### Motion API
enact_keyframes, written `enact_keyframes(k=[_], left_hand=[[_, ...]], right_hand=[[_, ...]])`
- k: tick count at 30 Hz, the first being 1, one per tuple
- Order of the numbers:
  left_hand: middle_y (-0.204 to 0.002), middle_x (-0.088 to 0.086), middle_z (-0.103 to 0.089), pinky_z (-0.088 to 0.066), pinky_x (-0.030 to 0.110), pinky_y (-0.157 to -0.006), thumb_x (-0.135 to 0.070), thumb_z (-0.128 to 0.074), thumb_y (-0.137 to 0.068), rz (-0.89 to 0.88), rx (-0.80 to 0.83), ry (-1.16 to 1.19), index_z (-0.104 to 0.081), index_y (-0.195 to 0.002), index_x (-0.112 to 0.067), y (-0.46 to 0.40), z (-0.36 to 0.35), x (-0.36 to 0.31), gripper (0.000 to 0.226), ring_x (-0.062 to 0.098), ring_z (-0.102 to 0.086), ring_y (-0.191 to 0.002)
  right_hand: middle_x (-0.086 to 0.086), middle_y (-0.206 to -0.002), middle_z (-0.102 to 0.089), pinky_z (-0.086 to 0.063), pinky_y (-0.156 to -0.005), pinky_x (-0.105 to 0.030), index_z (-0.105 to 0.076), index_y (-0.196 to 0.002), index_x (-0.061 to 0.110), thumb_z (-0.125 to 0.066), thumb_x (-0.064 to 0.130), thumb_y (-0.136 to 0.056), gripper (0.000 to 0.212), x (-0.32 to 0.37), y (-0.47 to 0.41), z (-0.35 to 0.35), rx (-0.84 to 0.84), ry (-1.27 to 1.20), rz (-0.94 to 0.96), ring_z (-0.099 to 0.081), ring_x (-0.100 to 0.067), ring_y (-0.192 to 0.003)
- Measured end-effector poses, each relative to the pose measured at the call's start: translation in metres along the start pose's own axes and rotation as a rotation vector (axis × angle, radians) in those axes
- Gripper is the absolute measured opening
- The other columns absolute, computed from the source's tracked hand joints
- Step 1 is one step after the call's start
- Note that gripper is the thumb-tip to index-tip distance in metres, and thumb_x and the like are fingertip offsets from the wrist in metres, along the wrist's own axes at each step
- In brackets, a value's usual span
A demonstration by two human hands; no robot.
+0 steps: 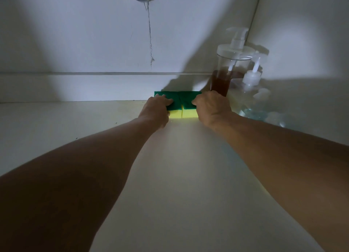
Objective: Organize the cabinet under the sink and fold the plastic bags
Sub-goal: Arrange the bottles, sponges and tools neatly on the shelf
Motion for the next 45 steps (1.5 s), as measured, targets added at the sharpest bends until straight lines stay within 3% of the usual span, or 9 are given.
enact_keyframes(k=[5,11,17,21,24,26,34,39,45], left_hand=[[-0.151,0.007,-0.035,-0.027,0.051,-0.114,-0.013,-0.066,-0.088,0.020,0.047,-0.007,-0.035,-0.148,-0.017,0.018,0.013,-0.001,0.067,0.027,-0.032,-0.139],[-0.145,-0.001,-0.043,-0.030,0.030,-0.110,-0.029,-0.062,-0.093,0.067,0.020,0.052,-0.044,-0.143,-0.023,0.078,0.067,0.015,0.053,0.017,-0.036,-0.135],[-0.120,-0.005,-0.063,-0.048,0.032,-0.097,-0.028,-0.073,-0.084,0.120,0.126,0.079,-0.068,-0.115,-0.020,0.178,0.139,0.048,0.033,0.016,-0.058,-0.114],[-0.103,-0.003,-0.068,-0.052,0.032,-0.089,-0.032,-0.074,-0.082,0.110,0.260,-0.026,-0.074,-0.099,-0.016,0.254,0.174,0.073,0.023,0.017,-0.064,-0.101],[-0.085,-0.001,-0.072,-0.053,0.025,-0.069,-0.035,-0.076,-0.081,0.170,0.409,-0.012,-0.073,-0.089,-0.012,0.309,0.186,0.096,0.024,0.014,-0.069,-0.080],[-0.080,0.005,-0.072,-0.058,0.027,-0.068,-0.032,-0.078,-0.080,0.255,0.558,0.067,-0.071,-0.087,-0.007,0.355,0.190,0.117,0.027,0.015,-0.070,-0.073],[-0.102,0.004,-0.071,-0.047,0.025,-0.076,-0.036,-0.075,-0.082,0.416,0.635,0.039,-0.074,-0.098,-0.009,0.519,0.170,0.202,0.032,0.019,-0.065,-0.090],[-0.127,0.008,-0.057,-0.045,0.024,-0.084,-0.031,-0.071,-0.086,0.607,0.614,0.046,-0.056,-0.128,-0.008,0.588,0.140,0.254,0.050,0.024,-0.058,-0.114],[-0.117,0.009,-0.060,-0.048,0.022,-0.074,-0.020,-0.064,-0.091,0.691,0.465,-0.055,-0.047,-0.128,-0.007,0.635,0.111,0.285,0.043,0.024,-0.062,-0.107]], right_hand=[[-0.013,-0.115,-0.063,-0.049,-0.082,-0.039,-0.064,-0.118,0.011,-0.049,-0.002,-0.087,0.037,0.003,0.011,0.018,0.010,-0.047,-0.006,-0.058,-0.034,-0.111],[-0.012,-0.107,-0.063,-0.047,-0.075,-0.032,-0.065,-0.114,0.013,-0.063,0.009,-0.082,0.032,0.031,0.045,0.055,0.015,-0.241,-0.028,-0.062,-0.035,-0.098],[-0.017,-0.105,-0.070,-0.055,-0.087,-0.042,-0.070,-0.106,0.001,-0.071,0.016,-0.079,0.031,0.107,0.106,0.105,0.235,-0.323,0.130,-0.064,-0.033,-0.099],[-0.004,-0.107,-0.068,-0.060,-0.079,-0.038,-0.070,-0.113,0.013,-0.077,0.022,-0.081,0.034,0.172,0.151,0.142,0.404,-0.425,0.226,-0.068,-0.025,-0.090],[-0.007,-0.105,-0.069,-0.062,-0.075,-0.038,-0.069,-0.114,0.014,-0.078,0.024,-0.081,0.035,0.220,0.177,0.159,0.484,-0.439,0.278,-0.069,-0.021,-0.087],[-0.011,-0.100,-0.071,-0.062,-0.073,-0.037,-0.071,-0.109,0.011,-0.078,0.024,-0.081,0.031,0.260,0.201,0.168,0.562,-0.452,0.308,-0.070,-0.020,-0.084],[-0.014,-0.085,-0.074,-0.063,-0.064,-0.036,-0.070,-0.098,0.006,-0.079,0.019,-0.080,0.024,0.390,0.312,0.138,0.854,-0.529,0.360,-0.074,-0.026,-0.082],[-0.014,-0.085,-0.072,-0.062,-0.062,-0.034,-0.069,-0.096,0.006,-0.074,0.019,-0.085,0.018,0.450,0.371,0.092,0.912,-0.541,0.391,-0.074,-0.024,-0.075],[-0.011,-0.082,-0.072,-0.062,-0.063,-0.033,-0.069,-0.101,0.005,-0.071,0.026,-0.089,0.024,0.500,0.433,0.030,0.955,-0.656,0.259,-0.074,-0.024,-0.071]])
Point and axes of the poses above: each hand's wrist, its own y-axis away from the middle knuckle, its own z-axis out of the back of the hand, x = y × z, the point moved 6 cm from there along -y, towards the middle knuckle
